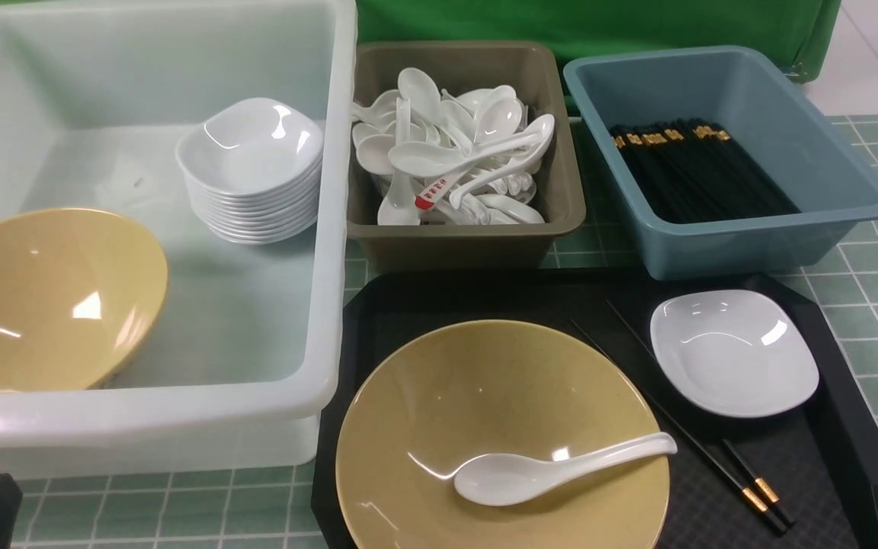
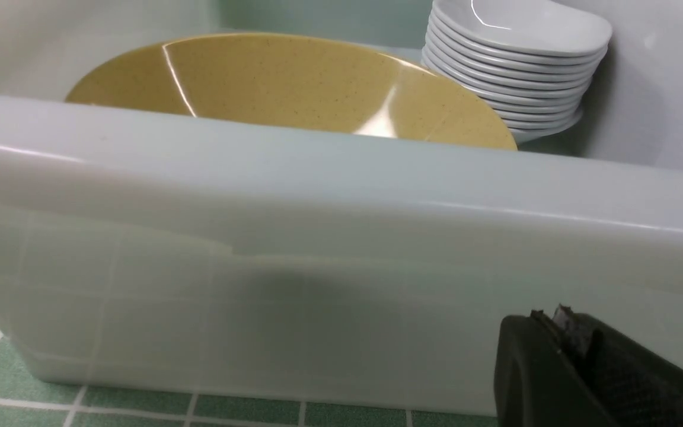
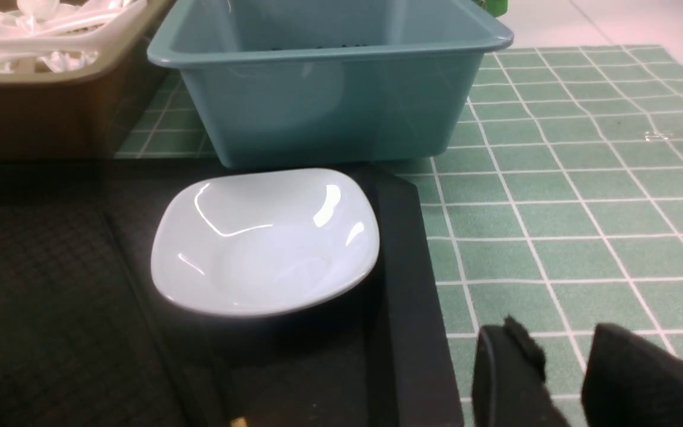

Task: On blue table put chopsticks spoon bowls plates into blue grey white boxes.
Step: 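Reach down and grasp the white spoon resting in the bowl with the right gripper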

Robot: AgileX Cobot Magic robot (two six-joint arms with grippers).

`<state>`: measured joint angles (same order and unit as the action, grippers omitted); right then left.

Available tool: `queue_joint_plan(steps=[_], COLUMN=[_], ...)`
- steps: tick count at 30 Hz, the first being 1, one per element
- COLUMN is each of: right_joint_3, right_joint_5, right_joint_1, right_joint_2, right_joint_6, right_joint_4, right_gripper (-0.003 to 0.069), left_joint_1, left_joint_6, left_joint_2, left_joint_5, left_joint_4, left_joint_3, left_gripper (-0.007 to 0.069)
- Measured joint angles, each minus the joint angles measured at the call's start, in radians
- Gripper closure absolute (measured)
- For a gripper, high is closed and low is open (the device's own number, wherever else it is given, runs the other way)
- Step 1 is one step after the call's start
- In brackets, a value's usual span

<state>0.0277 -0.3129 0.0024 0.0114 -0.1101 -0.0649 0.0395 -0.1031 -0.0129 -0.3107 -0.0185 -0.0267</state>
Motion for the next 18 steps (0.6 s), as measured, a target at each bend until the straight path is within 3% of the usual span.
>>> queue_joint_plan(steps=[18], right_joint_3=[0.000], right_joint_5=[0.000], right_joint_1=[0.000], right_joint_2=[0.000], right_joint_6=[-0.017], right_joint_4=[0.000], right_gripper=[0.0422], left_joint_1=[0.000], left_joint_6=[0.000], left_joint_2=[0.000], left_joint_5=[0.000], left_joint_4=[0.004], left_joint_3=[0.000], left_gripper=[0.0636])
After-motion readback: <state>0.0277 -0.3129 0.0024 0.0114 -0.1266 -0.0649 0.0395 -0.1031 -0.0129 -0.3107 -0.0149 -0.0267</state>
